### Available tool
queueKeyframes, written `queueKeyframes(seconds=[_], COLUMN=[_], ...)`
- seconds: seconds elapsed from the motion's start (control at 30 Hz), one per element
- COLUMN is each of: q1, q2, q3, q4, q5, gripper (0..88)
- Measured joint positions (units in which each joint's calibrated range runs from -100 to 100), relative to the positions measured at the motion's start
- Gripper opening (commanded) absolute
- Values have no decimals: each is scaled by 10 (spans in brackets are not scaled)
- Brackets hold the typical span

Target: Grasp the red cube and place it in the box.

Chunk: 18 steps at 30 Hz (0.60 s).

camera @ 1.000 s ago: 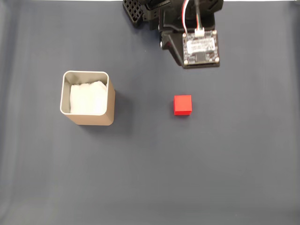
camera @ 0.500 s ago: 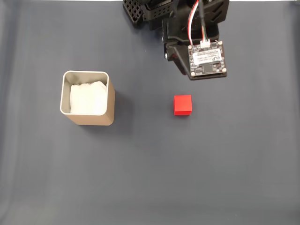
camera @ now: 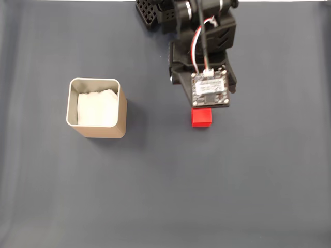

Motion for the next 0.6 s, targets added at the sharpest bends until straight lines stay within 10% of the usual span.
queueKeyframes(seconds=[0.6], q1=[28], q2=[-34], q3=[132], q4=[-140], q5=[34], gripper=[378])
